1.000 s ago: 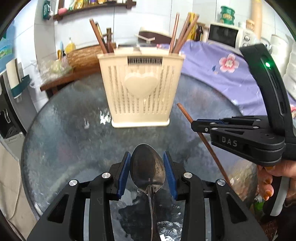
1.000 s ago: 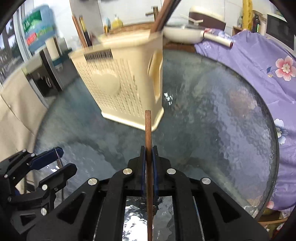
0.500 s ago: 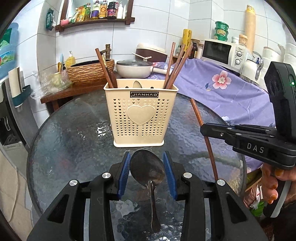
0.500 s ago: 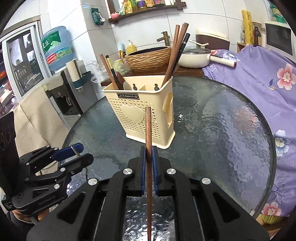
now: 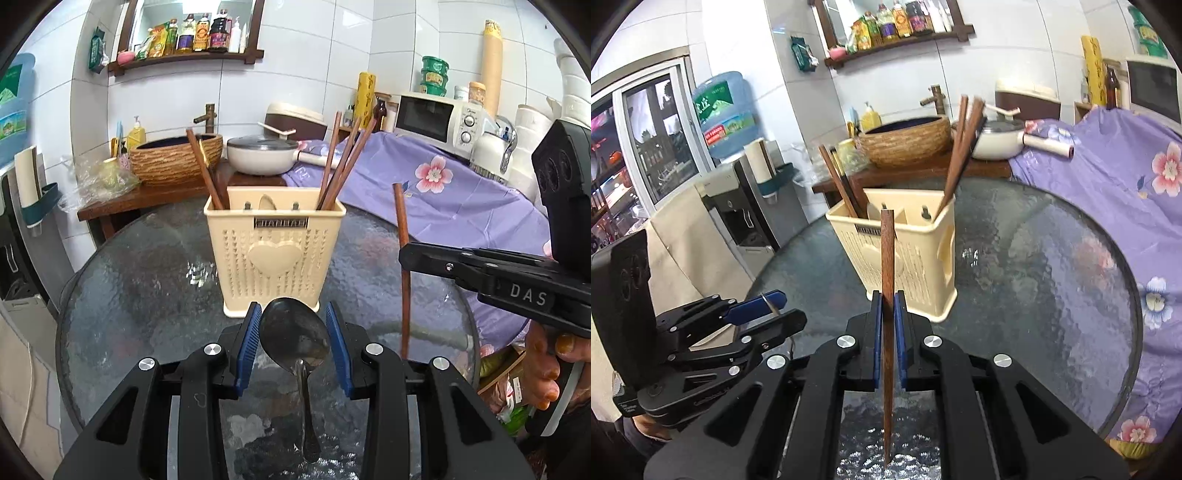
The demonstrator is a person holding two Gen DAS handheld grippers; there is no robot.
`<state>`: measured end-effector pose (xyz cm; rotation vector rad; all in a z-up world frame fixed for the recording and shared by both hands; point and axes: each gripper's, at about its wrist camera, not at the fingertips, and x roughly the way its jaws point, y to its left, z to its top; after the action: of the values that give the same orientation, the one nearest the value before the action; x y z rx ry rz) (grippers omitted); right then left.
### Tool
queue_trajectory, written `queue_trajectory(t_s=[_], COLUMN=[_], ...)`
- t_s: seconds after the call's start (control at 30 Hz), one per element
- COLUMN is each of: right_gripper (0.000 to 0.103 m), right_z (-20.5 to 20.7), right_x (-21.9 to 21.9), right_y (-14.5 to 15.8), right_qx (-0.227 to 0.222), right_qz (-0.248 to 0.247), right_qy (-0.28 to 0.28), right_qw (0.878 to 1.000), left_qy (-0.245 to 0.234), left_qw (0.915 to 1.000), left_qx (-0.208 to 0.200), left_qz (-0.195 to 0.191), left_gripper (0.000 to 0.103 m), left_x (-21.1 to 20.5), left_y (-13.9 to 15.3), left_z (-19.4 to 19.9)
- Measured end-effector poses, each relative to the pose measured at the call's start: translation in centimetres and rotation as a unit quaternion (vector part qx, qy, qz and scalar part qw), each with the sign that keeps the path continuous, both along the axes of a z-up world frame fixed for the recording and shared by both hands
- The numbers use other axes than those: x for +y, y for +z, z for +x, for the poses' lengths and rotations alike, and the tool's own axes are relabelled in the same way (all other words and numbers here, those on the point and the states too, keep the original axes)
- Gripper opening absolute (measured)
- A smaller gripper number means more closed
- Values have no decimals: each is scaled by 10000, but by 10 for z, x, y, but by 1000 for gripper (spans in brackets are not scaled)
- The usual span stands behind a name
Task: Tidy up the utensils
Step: 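Lower the spoon and chopstick down into the cream holder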
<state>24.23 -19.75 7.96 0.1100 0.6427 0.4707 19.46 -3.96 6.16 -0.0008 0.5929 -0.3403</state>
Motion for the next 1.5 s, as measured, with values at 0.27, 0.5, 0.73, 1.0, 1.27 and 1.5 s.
queue_trajectory(t_s=[0.27, 0.5, 0.73, 1.0, 1.27, 1.5], right_gripper=[7, 7, 7, 7, 7, 7], right_z=[3, 19, 43, 63, 87, 98], right_x=[2, 5, 7, 12, 17, 21], right_y=[41, 99, 152, 164, 111, 67], right_qx=[-362, -755, -1166, -1653, -1452, -1145], right_qz=[68, 83, 214, -20, -201, -361], right_qy=[63, 16, -250, -627, -748, -737], right_qw=[9993, 9971, 9926, 9843, 9864, 9900], left_qy=[168, 613, 1191, 1504, 1499, 1354], left_qw=[9985, 9924, 9826, 9752, 9776, 9848], left_qx=[-473, -950, -1264, -1548, -1463, -1087], left_qz=[-225, -476, -665, -486, -205, -75], left_gripper=[35, 35, 35, 35, 35, 35], left_x=[8, 22, 30, 21, 10, 7], left_y=[41, 99, 133, 118, 78, 45], left_z=[13, 51, 99, 128, 138, 145])
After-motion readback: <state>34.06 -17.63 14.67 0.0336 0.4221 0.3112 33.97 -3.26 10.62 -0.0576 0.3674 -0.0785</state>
